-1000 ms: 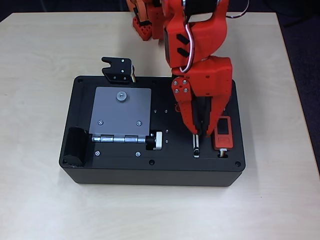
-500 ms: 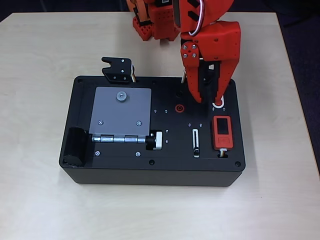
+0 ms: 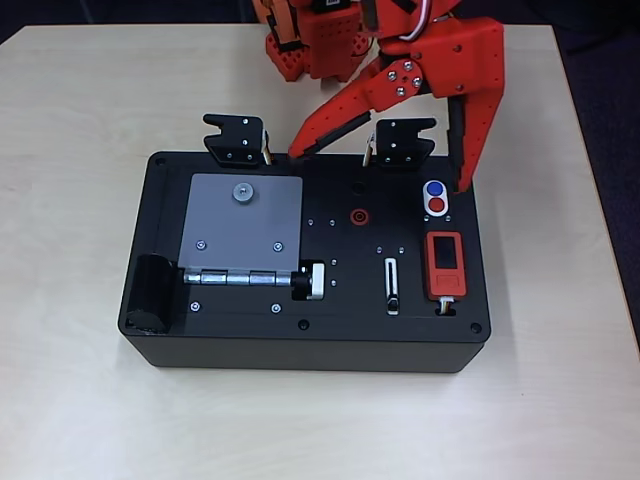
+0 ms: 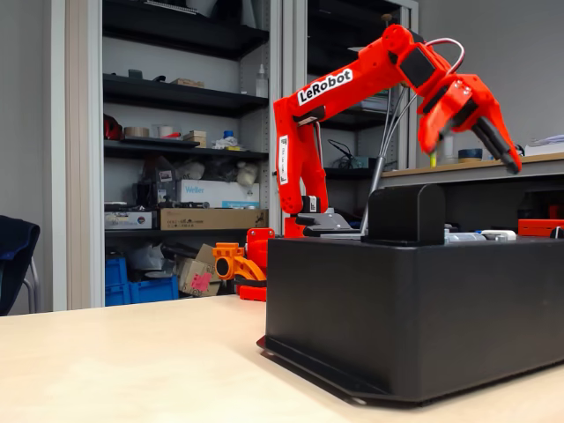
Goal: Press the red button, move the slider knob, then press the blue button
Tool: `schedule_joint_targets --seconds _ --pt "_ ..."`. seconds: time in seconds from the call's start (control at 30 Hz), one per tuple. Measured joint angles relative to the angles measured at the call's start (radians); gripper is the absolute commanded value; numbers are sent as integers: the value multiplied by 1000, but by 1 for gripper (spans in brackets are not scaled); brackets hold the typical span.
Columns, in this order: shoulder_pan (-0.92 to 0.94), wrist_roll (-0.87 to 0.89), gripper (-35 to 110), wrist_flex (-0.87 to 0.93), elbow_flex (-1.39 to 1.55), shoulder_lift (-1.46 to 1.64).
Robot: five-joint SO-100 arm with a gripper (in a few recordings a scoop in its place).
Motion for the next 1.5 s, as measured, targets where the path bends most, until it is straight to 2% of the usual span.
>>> schedule_joint_targets --seconds 0.27,0.4,0.47,0.77,0.87,0.97,1.13,1.5 --pt "-5 52 103 29 -2 2" --pt "-14 55 103 43 -12 2" --pt "-8 54 101 48 -15 2" --pt "-12 58 74 58 48 49" --pt "-9 55 71 55 48 55" --pt "-17 60 78 75 48 69" --pt "-12 71 102 66 48 74" --pt "-77 144 104 112 103 158"
